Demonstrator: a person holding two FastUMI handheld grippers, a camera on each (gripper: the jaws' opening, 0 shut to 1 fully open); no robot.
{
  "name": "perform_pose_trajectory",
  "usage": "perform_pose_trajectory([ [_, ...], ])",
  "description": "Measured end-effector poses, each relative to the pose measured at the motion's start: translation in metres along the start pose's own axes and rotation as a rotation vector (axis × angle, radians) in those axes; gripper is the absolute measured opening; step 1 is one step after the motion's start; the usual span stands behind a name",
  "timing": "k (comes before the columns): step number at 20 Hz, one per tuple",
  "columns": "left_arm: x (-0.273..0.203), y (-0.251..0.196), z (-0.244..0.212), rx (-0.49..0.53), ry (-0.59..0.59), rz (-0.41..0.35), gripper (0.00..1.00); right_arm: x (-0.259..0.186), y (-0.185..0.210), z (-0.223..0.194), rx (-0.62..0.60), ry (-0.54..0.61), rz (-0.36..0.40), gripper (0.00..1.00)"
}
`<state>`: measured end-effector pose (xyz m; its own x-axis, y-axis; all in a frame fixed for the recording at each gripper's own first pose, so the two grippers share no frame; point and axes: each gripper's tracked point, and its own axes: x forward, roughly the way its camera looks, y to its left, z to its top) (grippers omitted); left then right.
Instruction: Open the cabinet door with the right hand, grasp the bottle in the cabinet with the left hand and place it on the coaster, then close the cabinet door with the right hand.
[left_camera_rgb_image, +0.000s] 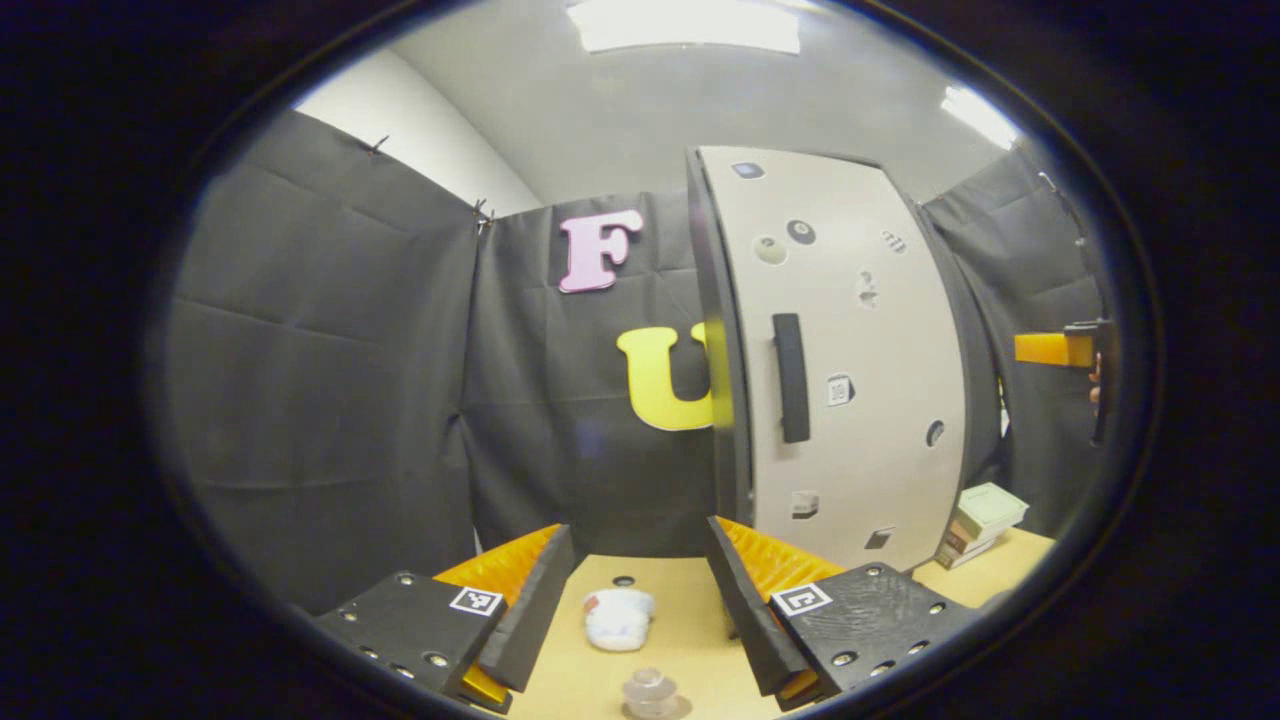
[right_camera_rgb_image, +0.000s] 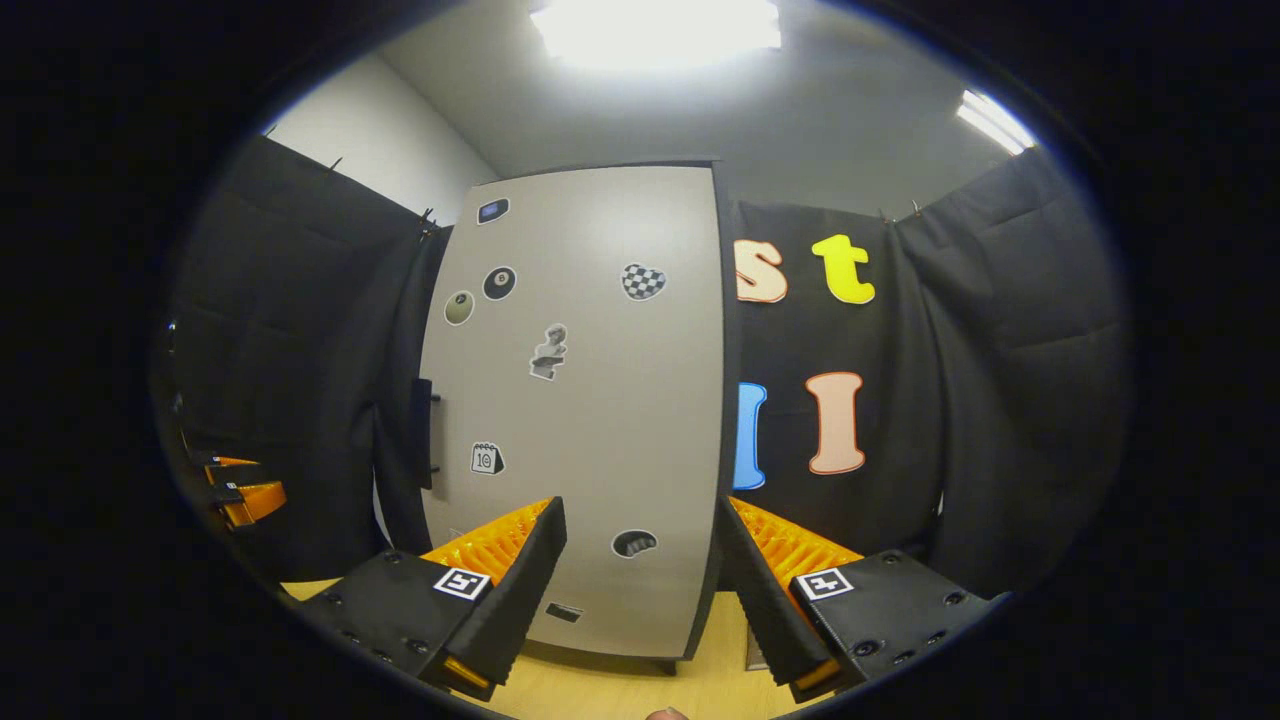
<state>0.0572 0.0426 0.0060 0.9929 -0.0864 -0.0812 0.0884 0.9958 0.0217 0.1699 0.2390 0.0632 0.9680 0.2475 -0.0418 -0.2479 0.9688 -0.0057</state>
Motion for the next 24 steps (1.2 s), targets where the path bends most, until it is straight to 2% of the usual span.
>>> perform_pose_trajectory([
  [6,-0.031,-0.07,0.028,0.008,-0.018,-0.038,0.8,-0.061,-0.086,-0.009,0.004,0.004,-0.081,0.95],
  [10,-0.033,-0.1,0.033,0.014,-0.013,-0.046,0.82,-0.088,-0.125,-0.027,0.018,0.034,-0.119,0.95],
  [14,-0.044,-0.101,0.039,0.024,-0.015,-0.056,0.82,-0.11,-0.134,-0.03,0.051,0.041,-0.144,0.92],
  [16,-0.045,-0.094,0.042,0.021,-0.019,-0.06,0.82,-0.117,-0.136,-0.031,0.061,0.044,-0.165,0.95],
  [24,-0.051,-0.051,0.04,-0.016,-0.014,-0.037,0.82,-0.139,-0.115,-0.017,0.063,0.026,-0.175,0.95],
])
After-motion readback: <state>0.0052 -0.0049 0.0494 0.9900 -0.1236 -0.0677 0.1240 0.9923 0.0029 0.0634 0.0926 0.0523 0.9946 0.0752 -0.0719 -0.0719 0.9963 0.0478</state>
